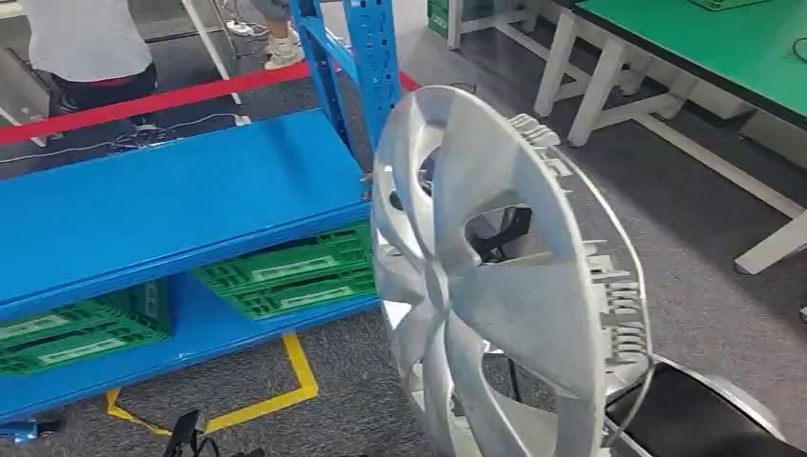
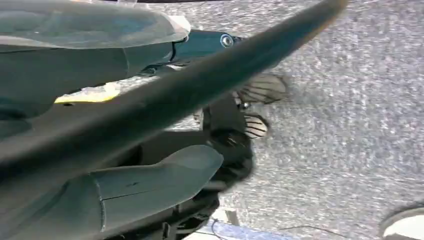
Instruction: Take the parts from the cabinet and place them on the table.
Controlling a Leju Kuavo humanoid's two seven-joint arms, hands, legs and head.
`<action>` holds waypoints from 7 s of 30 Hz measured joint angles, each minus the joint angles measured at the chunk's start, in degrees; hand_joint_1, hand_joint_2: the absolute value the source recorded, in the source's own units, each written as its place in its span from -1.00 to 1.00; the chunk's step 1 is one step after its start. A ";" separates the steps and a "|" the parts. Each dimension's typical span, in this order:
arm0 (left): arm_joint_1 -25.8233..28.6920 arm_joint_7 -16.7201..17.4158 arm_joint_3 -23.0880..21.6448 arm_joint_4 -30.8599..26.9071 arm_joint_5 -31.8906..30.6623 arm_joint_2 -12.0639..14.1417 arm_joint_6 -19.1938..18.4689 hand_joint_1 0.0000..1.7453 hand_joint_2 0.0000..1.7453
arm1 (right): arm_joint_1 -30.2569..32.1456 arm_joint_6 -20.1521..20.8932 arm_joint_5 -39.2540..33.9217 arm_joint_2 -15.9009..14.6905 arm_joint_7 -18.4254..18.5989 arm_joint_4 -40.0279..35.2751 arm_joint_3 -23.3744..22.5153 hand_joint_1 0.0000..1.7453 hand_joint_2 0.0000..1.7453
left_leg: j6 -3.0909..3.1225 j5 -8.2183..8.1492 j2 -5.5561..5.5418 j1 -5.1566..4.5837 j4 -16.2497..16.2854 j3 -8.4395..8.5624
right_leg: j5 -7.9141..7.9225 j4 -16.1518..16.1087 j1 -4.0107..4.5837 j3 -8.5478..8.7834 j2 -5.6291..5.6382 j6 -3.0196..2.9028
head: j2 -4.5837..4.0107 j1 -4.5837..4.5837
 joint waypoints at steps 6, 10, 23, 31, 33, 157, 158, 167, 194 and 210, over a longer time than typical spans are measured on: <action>-0.25 0.00 0.00 0.00 -0.09 0.20 0.09 -1.00 1.00 | -0.06 0.00 0.02 0.00 -0.04 -0.04 -0.02 1.00 1.00 | 1.55 6.90 -0.14 -0.54 -19.43 11.64 | 1.10 0.05 0.41 -1.11 0.20 0.48 | 0.00 -1.05; -0.26 0.00 0.00 0.00 -0.07 0.18 0.15 -1.00 1.00 | -0.09 0.00 0.20 0.00 0.04 -0.04 -0.04 1.00 1.00 | 2.57 7.91 0.00 -0.91 -19.62 11.12 | 1.82 -0.18 0.35 -1.42 0.03 1.68 | 0.00 -0.87; -0.34 0.00 0.00 0.02 -0.07 0.07 0.42 -1.00 1.00 | -0.19 0.20 0.48 -0.13 0.04 0.00 -0.09 1.00 1.00 | 2.51 9.55 0.21 -0.88 -18.98 8.68 | -2.10 -0.46 0.25 2.65 0.06 1.80 | 0.00 1.84; -0.22 0.00 0.00 0.00 -0.07 0.11 0.48 -1.00 1.00 | 0.04 0.20 0.46 -0.13 0.04 0.00 -0.09 1.00 1.00 | 2.27 10.10 0.18 -0.62 -19.32 8.62 | -1.90 -0.47 0.72 2.32 0.16 1.41 | 0.00 0.79; -0.22 0.00 0.00 0.02 -0.04 0.17 0.81 -1.00 1.00 | 0.05 0.26 0.33 -0.13 0.11 0.00 -0.09 1.00 1.00 | 2.16 10.16 0.18 -0.56 -19.39 8.62 | -1.91 -0.46 0.79 2.28 0.16 1.27 | 0.00 0.66; 0.50 -0.81 0.33 0.09 -0.13 0.39 0.68 -1.00 1.00 | 0.31 0.68 -1.55 0.02 0.90 0.33 -0.50 1.00 1.00 | 1.11 7.22 -0.27 -0.19 -11.83 6.11 | -0.20 -0.01 0.18 0.35 1.60 0.44 | 0.00 -0.63; 0.44 -0.83 0.33 0.09 -0.11 0.48 0.68 -1.00 1.00 | 0.23 0.68 -1.55 0.02 0.90 0.31 -0.50 1.00 1.00 | 1.36 8.96 -1.07 -0.17 -17.08 8.69 | -0.23 -0.02 0.18 0.35 1.80 0.51 | 0.00 -0.83; 0.27 -0.85 0.35 0.09 -0.11 0.42 0.57 -1.00 1.00 | 0.10 0.68 -1.62 0.02 1.05 0.33 -0.52 1.00 1.00 | 3.44 8.80 0.40 -0.39 -19.36 9.58 | -8.18 14.34 0.35 -6.40 0.68 2.67 | 0.00 0.81; 0.38 -0.87 0.35 0.09 -0.11 0.39 0.63 -1.00 1.00 | 0.41 0.35 -1.62 0.02 0.96 0.02 -0.55 1.00 1.00 | 2.97 8.85 -1.25 -0.02 -19.55 9.69 | 0.06 0.22 0.52 -0.91 4.12 2.11 | 0.00 -0.41; 0.50 -0.94 0.37 0.09 -0.13 0.44 0.48 -1.00 1.00 | 0.52 0.24 -1.68 0.02 0.88 -0.02 -0.55 1.00 1.00 | 1.04 6.90 1.94 -0.28 -17.13 9.21 | -0.31 0.12 -0.07 0.30 -1.17 1.14 | 0.00 1.64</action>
